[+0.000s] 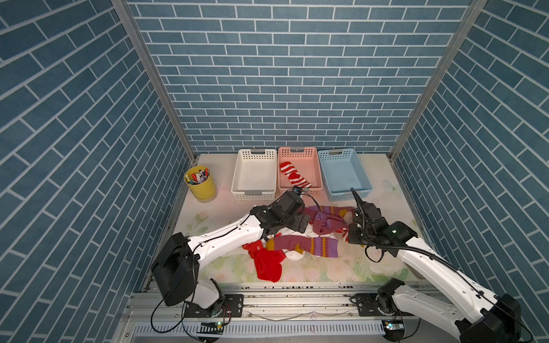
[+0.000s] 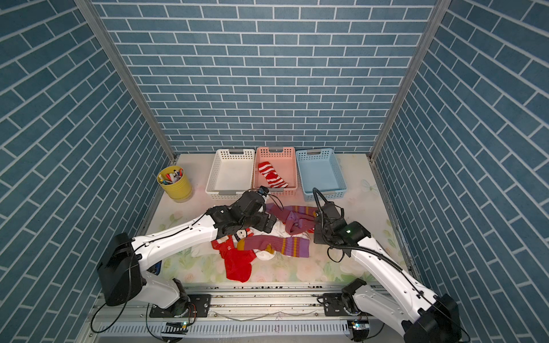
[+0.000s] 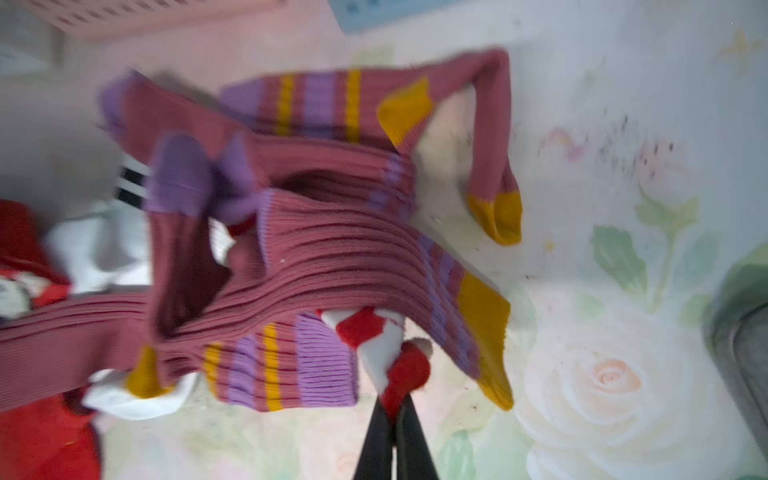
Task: Sort the socks into the basket by color
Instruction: Pick up the sock at the center of the board, then place the sock in the bin.
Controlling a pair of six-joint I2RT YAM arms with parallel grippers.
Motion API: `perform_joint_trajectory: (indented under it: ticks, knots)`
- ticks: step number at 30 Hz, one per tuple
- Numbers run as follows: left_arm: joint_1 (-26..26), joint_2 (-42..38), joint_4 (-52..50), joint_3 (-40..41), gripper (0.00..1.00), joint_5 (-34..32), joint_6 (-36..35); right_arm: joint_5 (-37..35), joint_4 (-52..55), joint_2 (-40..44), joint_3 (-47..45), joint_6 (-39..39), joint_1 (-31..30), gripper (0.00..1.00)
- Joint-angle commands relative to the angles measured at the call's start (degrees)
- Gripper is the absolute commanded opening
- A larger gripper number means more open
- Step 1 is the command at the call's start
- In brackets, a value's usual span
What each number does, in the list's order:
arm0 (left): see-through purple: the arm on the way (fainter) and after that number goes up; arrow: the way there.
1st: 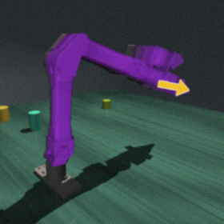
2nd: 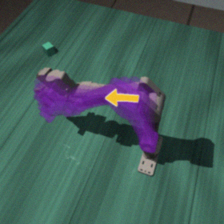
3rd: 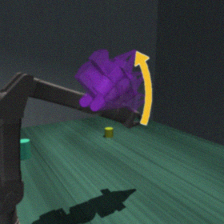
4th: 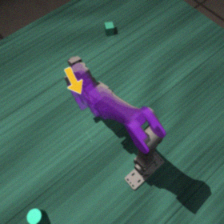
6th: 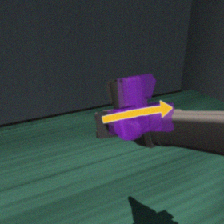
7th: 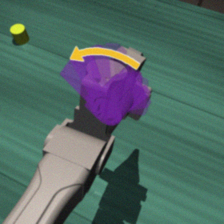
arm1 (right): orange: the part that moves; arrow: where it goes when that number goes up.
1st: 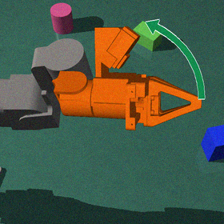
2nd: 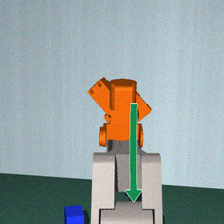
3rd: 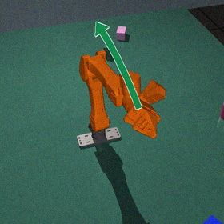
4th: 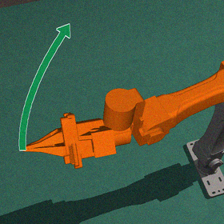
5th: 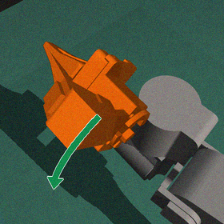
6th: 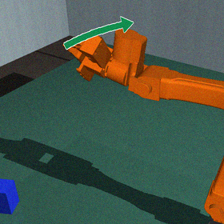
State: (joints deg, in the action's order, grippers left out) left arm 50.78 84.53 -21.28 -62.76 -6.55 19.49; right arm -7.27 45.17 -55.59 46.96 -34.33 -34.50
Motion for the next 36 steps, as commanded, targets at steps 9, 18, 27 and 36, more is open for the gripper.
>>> perform_joint_trajectory:
  ticks: [9, 18, 27, 36]
  knots:
    - [0.3, -10.6, -2.3, 3.8, 1.00, -5.7, -1.6, 9.6, 3.5, -1.9, 21.8, 9.8, -0.1, 0.00]
    - [0.3, -17.2, -3.9, 6.8, 1.00, -8.1, -0.8, 14.3, -0.6, -10.2, 35.1, 14.0, -0.1, 0.00]
    - [0.2, -22.0, -5.4, 9.8, 1.00, -10.2, 0.6, 15.2, -3.9, -24.0, 49.8, 18.1, -0.1, 0.00]
    - [0.3, -25.0, -6.7, 11.7, 1.00, -12.0, 1.3, 12.7, -2.8, -39.4, 65.3, 22.4, 0.0, 0.00]
